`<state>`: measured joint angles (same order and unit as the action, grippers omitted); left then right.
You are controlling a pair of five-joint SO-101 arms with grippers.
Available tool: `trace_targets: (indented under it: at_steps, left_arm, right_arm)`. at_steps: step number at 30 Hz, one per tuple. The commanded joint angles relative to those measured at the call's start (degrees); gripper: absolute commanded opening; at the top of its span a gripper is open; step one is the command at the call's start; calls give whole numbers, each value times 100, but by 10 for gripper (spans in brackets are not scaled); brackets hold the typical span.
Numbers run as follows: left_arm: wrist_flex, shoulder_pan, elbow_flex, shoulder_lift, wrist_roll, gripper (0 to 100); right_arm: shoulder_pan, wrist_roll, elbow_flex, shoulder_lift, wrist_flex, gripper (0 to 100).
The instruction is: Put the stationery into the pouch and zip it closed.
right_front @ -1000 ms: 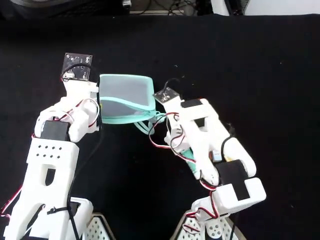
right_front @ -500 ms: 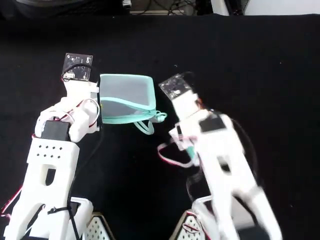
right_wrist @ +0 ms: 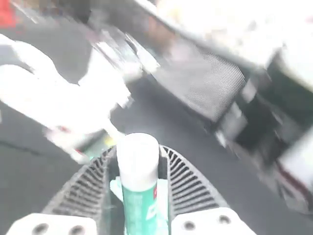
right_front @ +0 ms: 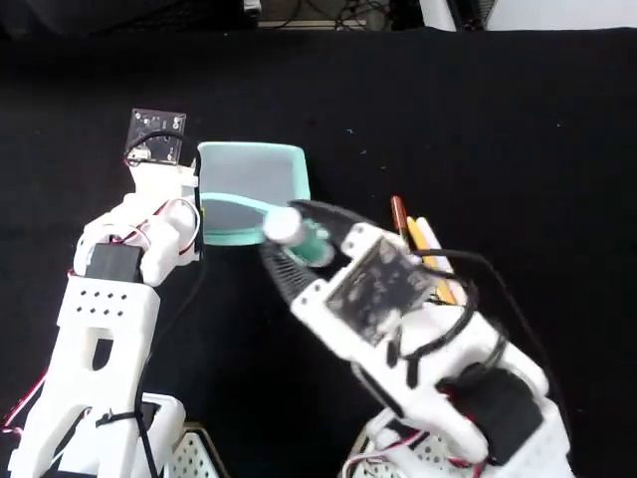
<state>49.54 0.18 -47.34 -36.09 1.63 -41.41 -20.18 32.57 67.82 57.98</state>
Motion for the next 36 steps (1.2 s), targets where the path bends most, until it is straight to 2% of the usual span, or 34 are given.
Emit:
trace_targets:
  at_steps: [1, 11, 18, 27, 36]
  left_arm:
    - [-9, -84, -163, 70, -26, 30]
    - [-9, -57, -154, 70, -26, 30]
    - [18, -101, -154, 70, -35, 30]
    - [1002, -57, 462, 70, -44, 30]
    - [1020, -48, 462, 70, -26, 30]
  right_arm:
    - [-475, 62, -127, -409, -870, 12]
    - [-396, 18, 1464, -1077, -3112, 12]
    - [-35, 53, 1842, -1086, -3560, 12]
    - [607, 53, 2993, -1095, -4923, 12]
    - [1046, 35, 3125, -1543, -6031, 12]
